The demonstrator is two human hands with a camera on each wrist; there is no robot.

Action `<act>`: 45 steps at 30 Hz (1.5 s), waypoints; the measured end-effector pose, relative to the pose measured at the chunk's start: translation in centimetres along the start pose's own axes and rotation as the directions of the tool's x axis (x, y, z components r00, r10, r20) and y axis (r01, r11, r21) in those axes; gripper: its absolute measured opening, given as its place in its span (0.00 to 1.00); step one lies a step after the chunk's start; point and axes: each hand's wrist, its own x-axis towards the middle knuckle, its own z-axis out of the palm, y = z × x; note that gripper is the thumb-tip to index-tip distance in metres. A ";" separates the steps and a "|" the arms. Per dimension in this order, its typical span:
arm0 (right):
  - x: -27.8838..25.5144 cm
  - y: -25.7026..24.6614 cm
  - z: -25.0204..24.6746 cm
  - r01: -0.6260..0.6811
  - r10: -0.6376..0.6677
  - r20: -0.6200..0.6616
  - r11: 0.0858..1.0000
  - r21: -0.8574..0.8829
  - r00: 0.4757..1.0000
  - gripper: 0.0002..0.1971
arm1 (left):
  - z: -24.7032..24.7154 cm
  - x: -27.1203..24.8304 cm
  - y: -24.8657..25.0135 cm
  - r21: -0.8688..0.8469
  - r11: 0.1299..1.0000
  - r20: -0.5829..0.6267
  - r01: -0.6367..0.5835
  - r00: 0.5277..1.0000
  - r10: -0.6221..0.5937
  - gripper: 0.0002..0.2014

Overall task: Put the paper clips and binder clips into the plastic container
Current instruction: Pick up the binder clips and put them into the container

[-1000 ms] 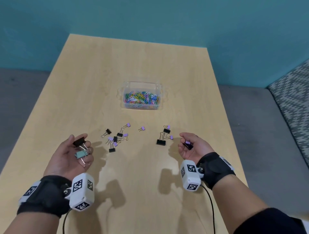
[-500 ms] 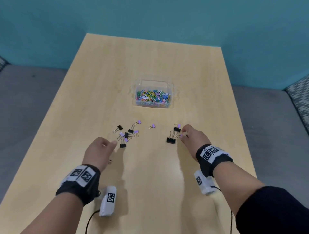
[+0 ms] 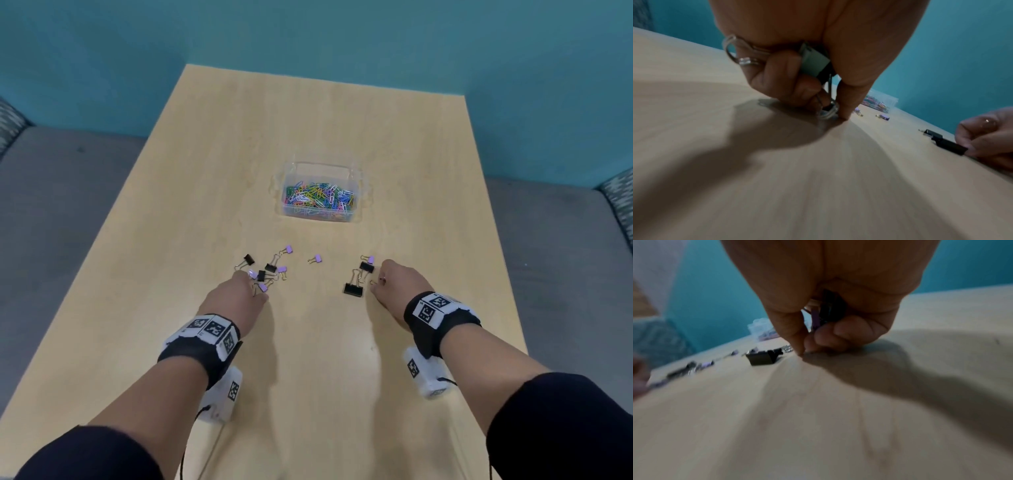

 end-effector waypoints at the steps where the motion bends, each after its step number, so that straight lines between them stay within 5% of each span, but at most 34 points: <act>1: -0.1 0.2 0.0 -0.035 0.036 -0.002 0.990 0.136 0.999 0.08 | -0.1 0.0 -0.2 -0.025 0.999 0.007 -0.020 1.000 0.021 0.13; 2: -0.3 0.4 -0.2 -0.079 0.082 0.007 0.929 0.361 0.997 0.07 | -0.3 -0.1 -0.4 -0.124 0.992 0.024 -0.034 0.999 0.037 0.15; 3: -0.8 0.7 -0.5 -0.128 0.134 0.039 0.767 0.629 0.990 0.06 | -0.5 -0.4 -0.7 -0.324 0.946 0.045 -0.024 0.998 0.041 0.17; 4: -1.5 1.1 -1.0 -0.178 0.170 0.103 0.518 0.837 0.980 0.06 | -0.8 -0.7 -1.2 -0.590 0.807 0.096 0.036 0.995 0.026 0.17; 5: -2.3 1.6 -1.6 -0.222 0.156 0.189 0.231 0.947 0.970 0.07 | -1.2 -1.1 -1.7 -0.833 0.533 0.178 0.148 0.984 0.005 0.16; 7: -4.0 2.3 -2.6 -0.302 0.012 0.311 -0.208 0.930 0.950 0.03 | -2.0 -1.7 -2.8 -0.934 -0.041 0.352 0.354 0.935 0.043 0.11; 9: -4.5 2.5 -2.5 -0.332 -0.070 0.328 -0.326 0.885 0.942 0.05 | -2.4 -2.0 -3.4 -0.881 -0.285 0.376 0.379 0.924 0.067 0.05; 11: -4.0 2.1 -2.3 -0.321 -0.045 0.324 -0.318 0.892 0.945 0.05 | -2.6 -1.8 -3.0 -0.881 -0.326 0.356 0.345 0.934 0.027 0.06; 14: -2.3 0.8 -2.2 -0.280 0.071 0.306 -0.252 0.926 0.949 0.06 | -2.7 -0.4 -2.5 -0.900 -0.307 0.343 0.311 0.938 -0.057 0.10; 16: -1.3 0.2 -2.2 -0.254 0.146 0.270 -0.122 0.960 0.952 0.07 | -2.7 0.6 -2.5 -0.917 -0.253 0.338 0.308 0.937 -0.087 0.01; 17: -0.9 0.0 -2.2 -0.240 0.176 0.239 -0.018 0.971 0.955 0.06 | -2.6 1.1 -2.7 -0.936 -0.185 0.322 0.299 0.940 -0.114 0.05; 19: 0.1 -0.3 -2.1 -0.206 0.224 0.145 0.275 0.939 0.964 0.06 | -2.9 1.8 -2.5 -0.970 0.090 0.205 0.224 0.961 -0.184 0.11; 20: 0.7 -0.3 -2.0 -0.177 0.231 0.077 0.450 0.875 0.970 0.07 | -3.1 2.0 -2.3 -0.937 0.310 0.106 0.165 0.975 -0.197 0.11; 22: 1.5 -0.4 -2.2 -0.101 0.179 -0.050 0.741 0.663 0.983 0.07 | -3.6 2.3 -1.6 -0.664 0.746 -0.090 0.041 0.987 -0.134 0.06; 24: 1.9 -0.6 -2.4 -0.036 0.083 -0.079 0.880 0.474 0.993 0.05 | -4.0 2.8 -1.1 -0.310 0.949 -0.136 -0.052 0.991 0.010 0.04; 27: 2.3 -1.0 -2.7 0.032 -0.017 -0.070 0.973 0.227 0.997 0.03 | -3.8 4.0 -1.1 -0.040 0.993 -0.066 -0.110 0.992 0.108 0.04; 31: 3.3 -1.5 -2.9 0.105 -0.106 -0.024 0.994 -0.043 0.994 0.05 | -3.5 5.4 -0.2 0.033 0.994 -0.051 -0.106 0.993 0.107 0.07; 40: 4.9 -2.2 -3.1 0.163 -0.144 0.101 0.965 -0.206 0.984 0.05 | -3.2 6.5 1.5 0.226 0.962 0.061 -0.153 0.988 0.143 0.10; 45: 5.1 -2.4 -3.4 0.242 -0.208 0.134 0.913 -0.329 0.969 0.06 | -3.4 7.1 1.7 0.196 0.965 0.088 -0.174 0.983 0.160 0.06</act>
